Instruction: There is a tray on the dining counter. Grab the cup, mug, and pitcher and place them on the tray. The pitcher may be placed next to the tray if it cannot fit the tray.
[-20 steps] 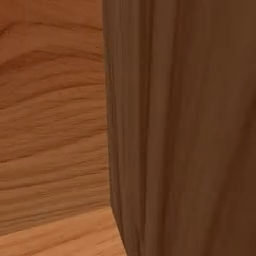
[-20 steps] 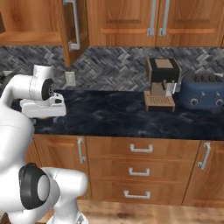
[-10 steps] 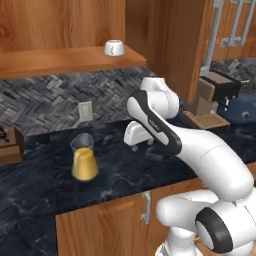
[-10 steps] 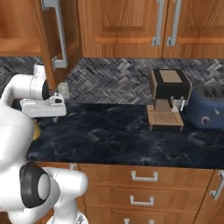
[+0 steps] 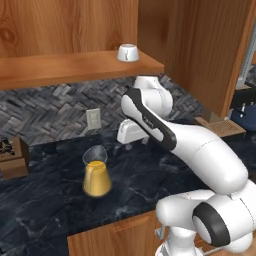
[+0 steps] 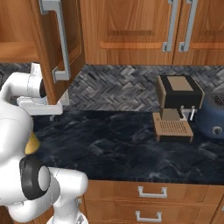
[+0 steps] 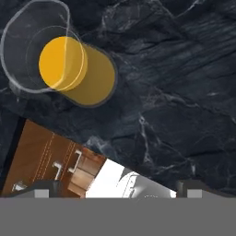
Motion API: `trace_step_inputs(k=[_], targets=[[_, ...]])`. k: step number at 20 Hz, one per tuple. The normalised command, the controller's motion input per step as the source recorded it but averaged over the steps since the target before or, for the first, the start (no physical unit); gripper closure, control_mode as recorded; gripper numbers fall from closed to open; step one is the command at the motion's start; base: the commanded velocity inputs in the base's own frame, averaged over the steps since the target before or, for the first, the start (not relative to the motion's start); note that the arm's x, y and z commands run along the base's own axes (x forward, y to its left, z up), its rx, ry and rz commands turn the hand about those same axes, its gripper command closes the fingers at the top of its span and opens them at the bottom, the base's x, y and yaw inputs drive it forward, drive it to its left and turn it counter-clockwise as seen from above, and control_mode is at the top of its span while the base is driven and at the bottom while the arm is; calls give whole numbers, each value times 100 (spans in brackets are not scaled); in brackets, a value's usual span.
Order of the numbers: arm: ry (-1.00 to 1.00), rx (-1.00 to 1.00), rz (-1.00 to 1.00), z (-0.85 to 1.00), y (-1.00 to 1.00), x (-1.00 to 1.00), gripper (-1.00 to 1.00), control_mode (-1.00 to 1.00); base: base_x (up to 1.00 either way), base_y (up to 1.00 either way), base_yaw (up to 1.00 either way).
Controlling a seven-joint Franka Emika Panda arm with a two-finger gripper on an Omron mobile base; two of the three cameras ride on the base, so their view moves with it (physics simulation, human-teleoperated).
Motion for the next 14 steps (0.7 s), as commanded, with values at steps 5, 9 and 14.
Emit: trace_step_inputs(k=[5,9,14], targets=[[-3,0,-13,41,22,0,-100,-100,0,0,0],[-7,-2,-17,50,14,0,-100,-100,0,0,0],[-10,-6,-21,47,28,8,-100,-100,0,0,0]])
